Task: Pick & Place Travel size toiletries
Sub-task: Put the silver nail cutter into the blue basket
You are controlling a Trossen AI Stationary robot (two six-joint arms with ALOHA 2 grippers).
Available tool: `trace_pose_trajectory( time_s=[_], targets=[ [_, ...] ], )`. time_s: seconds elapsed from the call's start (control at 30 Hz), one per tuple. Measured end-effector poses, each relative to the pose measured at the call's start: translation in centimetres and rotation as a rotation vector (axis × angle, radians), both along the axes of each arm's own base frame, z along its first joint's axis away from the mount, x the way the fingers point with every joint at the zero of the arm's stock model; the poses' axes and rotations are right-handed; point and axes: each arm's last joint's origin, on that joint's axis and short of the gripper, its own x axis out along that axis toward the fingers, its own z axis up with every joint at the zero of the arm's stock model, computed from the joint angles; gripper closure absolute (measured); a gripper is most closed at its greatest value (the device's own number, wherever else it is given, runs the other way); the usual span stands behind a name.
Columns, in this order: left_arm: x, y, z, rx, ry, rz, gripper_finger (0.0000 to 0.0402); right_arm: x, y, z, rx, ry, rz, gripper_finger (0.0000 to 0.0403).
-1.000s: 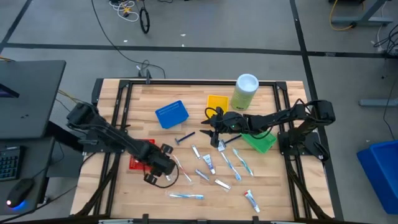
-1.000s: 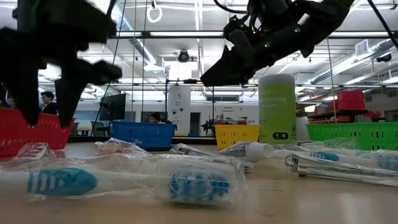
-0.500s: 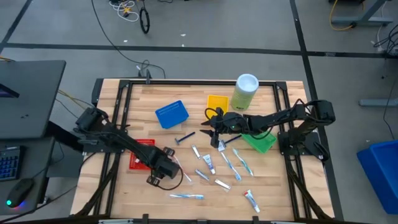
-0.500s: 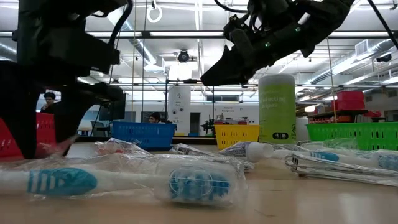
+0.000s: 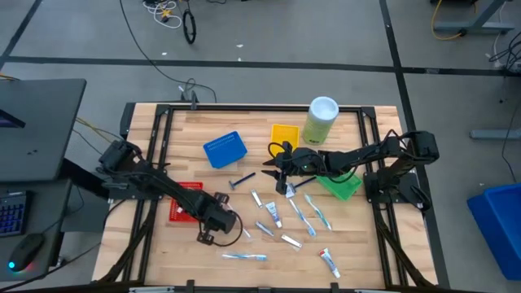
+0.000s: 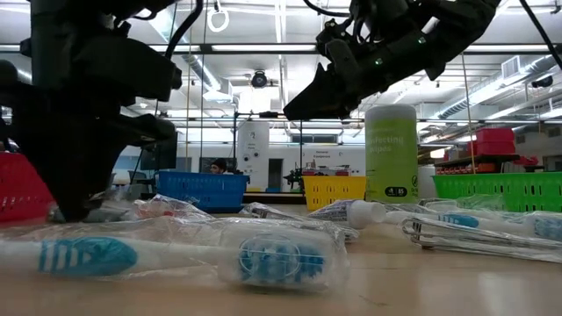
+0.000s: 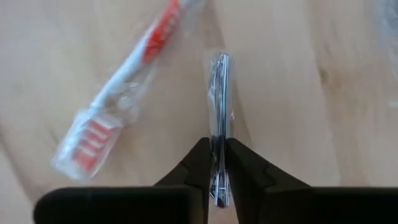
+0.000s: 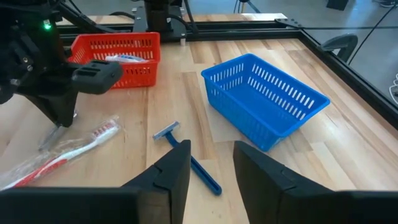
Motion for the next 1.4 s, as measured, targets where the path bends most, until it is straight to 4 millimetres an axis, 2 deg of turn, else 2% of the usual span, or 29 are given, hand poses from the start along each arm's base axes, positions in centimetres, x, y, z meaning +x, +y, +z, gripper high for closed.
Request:
trace_pose_trajectory(
  time_s=[0.23,0.4,0.6,0.8,0.93,1.07,1.17,1.27,1.4],
  targets=[
    [0.7,0.5,2.2,0.106,0.018,0.069,0.0355,0.0,-0.1,0.0,-0.002,0.000,-0.003,0.0270],
    [1.5,2.5,5.1,0.284,0.065,0.121,0.0359,0.0,-0.1,0.0,-0.002,0.000,-0.003,0.0261],
    [1.6,7.0,8.8,0.429,0.051,0.214,0.0352,0.0,-0.1,0.0,-0.021,0.002,0.004,0.0252],
    [0.1,12.7,12.7,0.410,-0.062,0.388,0.0349,0.0,-0.1,0.0,-0.035,0.004,0.010,0.0246],
    [-0.7,16.5,14.2,0.419,-0.135,0.554,0.0348,0.0,-0.1,0.0,-0.035,0.004,0.010,0.0244],
    [-0.7,20.1,14.1,0.401,-0.164,0.686,0.0348,0.0,-0.1,0.0,-0.035,0.005,0.010,0.0250],
    [-0.6,22.2,12.3,0.316,-0.186,0.707,0.0347,0.0,-0.1,0.0,-0.034,0.009,0.010,0.0256],
    [-1.0,23.2,9.9,0.196,-0.198,0.696,0.0347,-0.1,-0.1,-0.2,-0.033,0.023,0.009,0.0261],
    [-1.7,23.6,7.1,0.171,-0.201,0.707,0.0347,-0.2,-0.1,-0.3,-0.015,0.040,0.002,0.0265]
  ],
)
